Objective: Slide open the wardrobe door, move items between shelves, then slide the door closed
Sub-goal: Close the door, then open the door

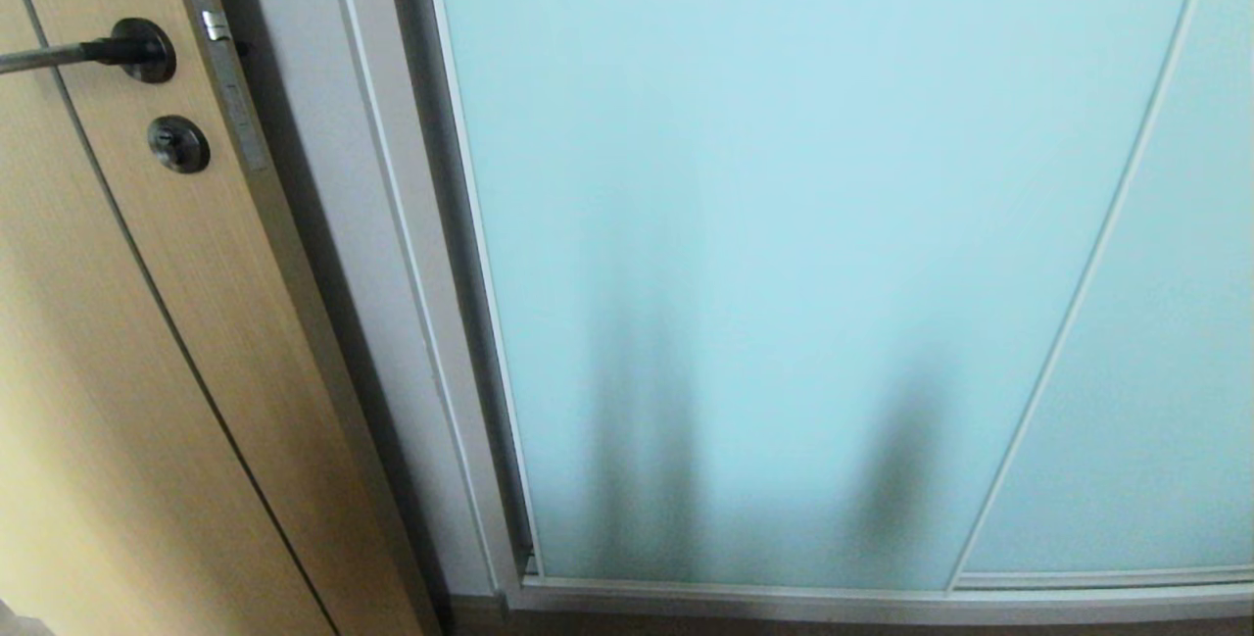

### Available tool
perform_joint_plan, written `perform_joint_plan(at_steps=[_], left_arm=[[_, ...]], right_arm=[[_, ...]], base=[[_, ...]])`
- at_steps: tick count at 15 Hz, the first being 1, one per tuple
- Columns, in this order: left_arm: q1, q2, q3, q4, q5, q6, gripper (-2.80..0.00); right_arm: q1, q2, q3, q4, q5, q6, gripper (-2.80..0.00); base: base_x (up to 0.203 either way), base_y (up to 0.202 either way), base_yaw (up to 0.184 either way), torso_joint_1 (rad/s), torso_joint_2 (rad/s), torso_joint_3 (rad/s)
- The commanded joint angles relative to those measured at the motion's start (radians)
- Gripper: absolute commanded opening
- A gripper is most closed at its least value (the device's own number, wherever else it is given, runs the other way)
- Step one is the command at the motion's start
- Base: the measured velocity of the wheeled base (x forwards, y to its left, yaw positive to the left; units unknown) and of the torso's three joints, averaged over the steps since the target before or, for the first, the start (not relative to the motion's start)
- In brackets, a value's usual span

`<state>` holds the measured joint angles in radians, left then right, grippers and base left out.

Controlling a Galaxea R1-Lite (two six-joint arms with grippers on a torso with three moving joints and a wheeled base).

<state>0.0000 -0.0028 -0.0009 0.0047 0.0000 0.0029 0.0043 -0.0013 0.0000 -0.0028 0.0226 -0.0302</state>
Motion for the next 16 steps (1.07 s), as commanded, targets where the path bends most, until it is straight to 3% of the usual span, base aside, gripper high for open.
perform_joint_plan(at_steps=[1,16], left_arm=[[-0.001,0.003,0.001,-0.002,0.000,0.000,-2.80],[0.000,0.003,0.001,-0.002,0.000,0.000,-2.80]], right_arm=[[0.000,-0.002,0.000,0.000,0.000,0.000,-2.80],[0.000,-0.002,0.001,-0.001,0.000,0.000,-2.80]], base=[[0.000,0.000,0.000,0.000,0.00,0.000],[0.000,0.000,0.000,0.000,0.00,0.000]])
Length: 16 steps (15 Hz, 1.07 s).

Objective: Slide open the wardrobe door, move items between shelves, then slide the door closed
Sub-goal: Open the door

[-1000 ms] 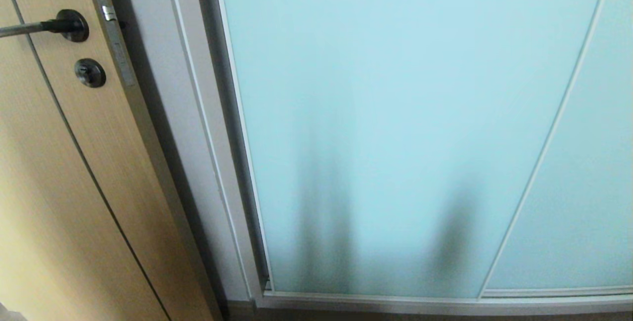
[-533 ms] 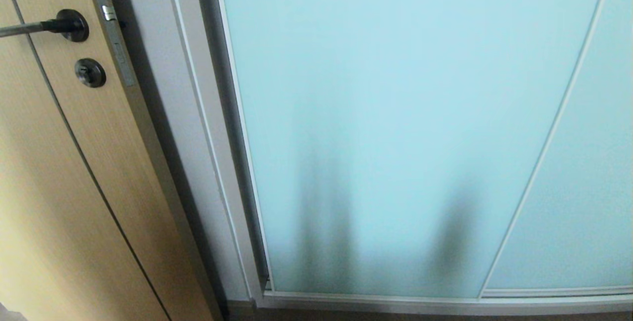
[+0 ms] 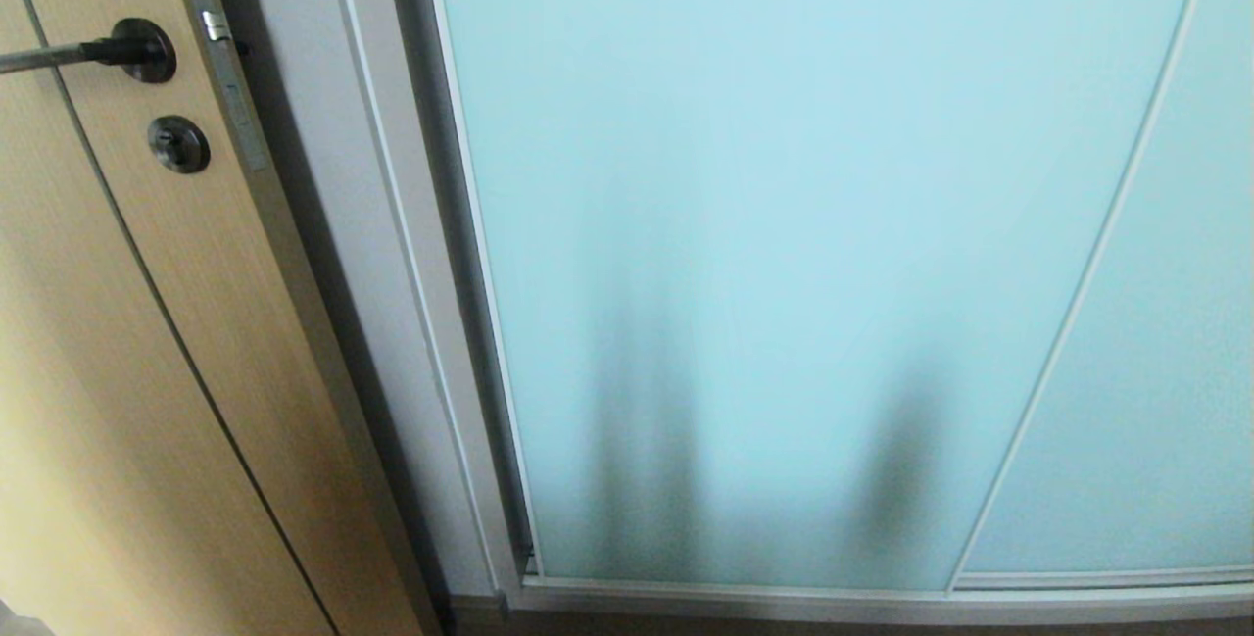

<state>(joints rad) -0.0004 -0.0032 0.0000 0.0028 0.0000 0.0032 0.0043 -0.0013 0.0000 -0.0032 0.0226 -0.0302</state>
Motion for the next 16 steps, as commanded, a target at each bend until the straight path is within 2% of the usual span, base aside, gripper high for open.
perform_joint_plan(at_steps=[1,16], left_arm=[[0.000,0.003,0.000,0.000,0.000,0.000,-2.80],[0.000,0.003,0.000,-0.001,0.002,0.000,-2.80]], right_arm=[[0.000,-0.002,0.000,0.000,0.000,0.000,-2.80],[0.000,-0.002,0.000,0.000,0.000,0.000,-2.80]], base=[[0.000,0.000,0.000,0.000,0.00,0.000],[0.000,0.000,0.000,0.000,0.00,0.000]])
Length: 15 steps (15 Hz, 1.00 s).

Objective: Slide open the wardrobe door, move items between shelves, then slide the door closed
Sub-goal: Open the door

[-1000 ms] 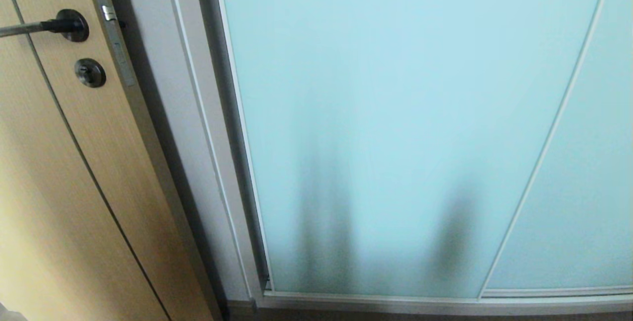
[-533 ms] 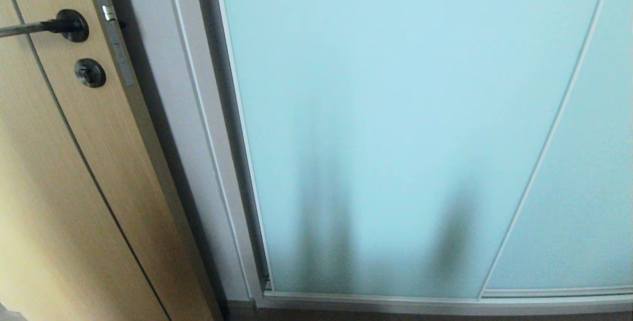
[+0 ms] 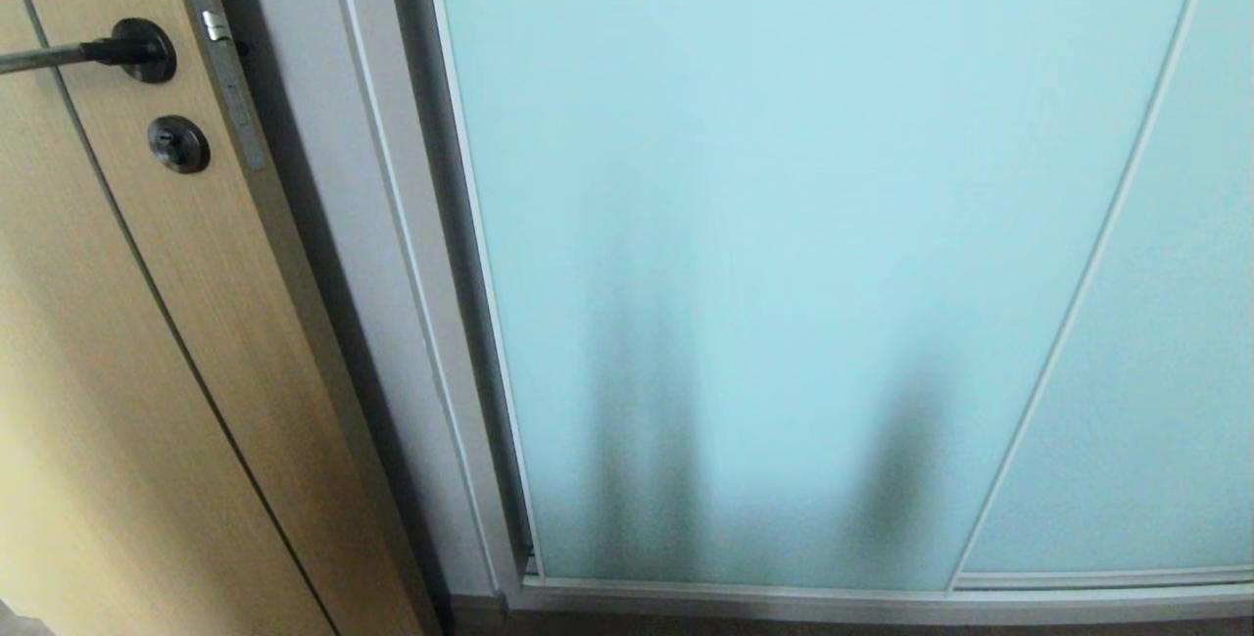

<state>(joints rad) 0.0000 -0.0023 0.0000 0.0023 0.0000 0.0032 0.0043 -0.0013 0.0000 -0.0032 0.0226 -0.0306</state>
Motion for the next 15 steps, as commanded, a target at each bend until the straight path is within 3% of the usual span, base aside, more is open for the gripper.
perform_joint_plan(at_steps=[1,7,9,13,15], left_arm=[[0.000,0.002,0.002,-0.001,0.002,-0.003,-2.80],[0.000,0.002,0.000,0.002,-0.001,0.013,-2.80],[0.000,0.002,-0.011,-0.014,-0.009,0.059,-2.80],[0.000,0.009,-0.208,0.004,-0.055,0.071,-2.80],[0.000,0.104,-0.316,0.006,-0.063,0.070,-2.80]], right_arm=[[0.000,-0.002,0.000,0.000,0.000,0.000,-2.80],[0.000,-0.002,0.001,0.000,0.000,0.000,-2.80],[0.000,-0.002,0.000,0.000,0.000,0.000,-2.80],[0.000,-0.002,0.000,0.000,0.000,0.000,-2.80],[0.000,-0.002,0.001,0.000,0.000,0.000,-2.80]], base=[[0.000,0.000,0.000,0.000,0.00,0.000],[0.000,0.000,0.000,0.000,0.00,0.000],[0.000,0.000,0.000,0.000,0.00,0.000],[0.000,0.000,0.000,0.000,0.00,0.000],[0.000,0.000,0.000,0.000,0.00,0.000]])
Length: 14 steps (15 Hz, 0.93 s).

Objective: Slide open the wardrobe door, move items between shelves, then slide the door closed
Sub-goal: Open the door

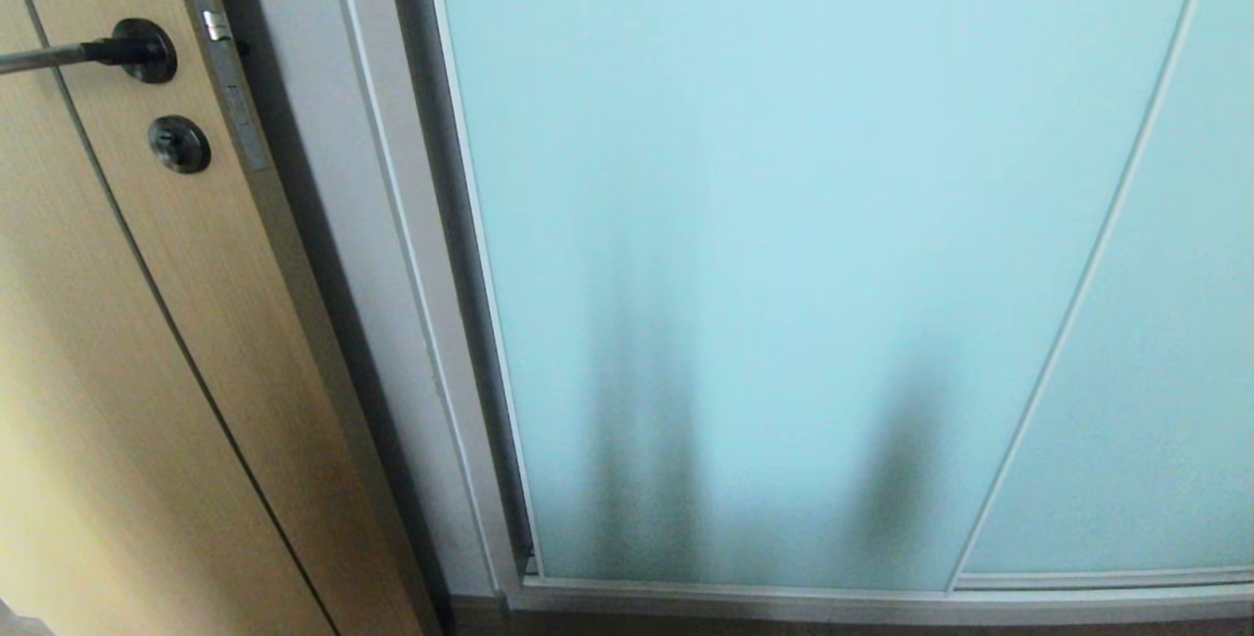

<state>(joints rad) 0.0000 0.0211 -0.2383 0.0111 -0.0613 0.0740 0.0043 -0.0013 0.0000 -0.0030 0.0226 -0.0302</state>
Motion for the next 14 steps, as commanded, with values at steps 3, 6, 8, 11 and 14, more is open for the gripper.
perform_joint_plan(at_steps=[3,6,8,11,14], left_arm=[[-0.001,0.348,-0.227,-0.111,-0.003,-0.029,-2.80],[0.000,0.647,-0.330,-0.358,0.013,-0.042,-2.80],[0.001,0.867,-0.395,-0.552,0.040,-0.044,-2.80],[0.001,1.151,-0.479,-0.771,0.079,-0.039,-2.80],[0.000,1.380,-0.533,-0.925,0.101,-0.036,-2.80]], right_arm=[[0.000,-0.002,0.000,-0.001,0.000,0.000,-2.80],[0.000,-0.002,0.000,0.000,0.000,0.000,-2.80],[0.000,-0.002,0.000,0.000,0.000,0.000,-2.80],[0.000,-0.002,0.001,0.000,0.000,0.000,-2.80],[0.000,-0.002,0.000,-0.001,0.000,0.000,-2.80]], base=[[0.000,0.000,0.000,0.000,0.00,0.000],[0.000,0.000,0.000,0.000,0.00,0.000],[0.000,0.000,0.000,0.000,0.00,0.000],[0.000,0.000,0.000,0.000,0.00,0.000],[0.000,0.000,0.000,0.000,0.00,0.000]])
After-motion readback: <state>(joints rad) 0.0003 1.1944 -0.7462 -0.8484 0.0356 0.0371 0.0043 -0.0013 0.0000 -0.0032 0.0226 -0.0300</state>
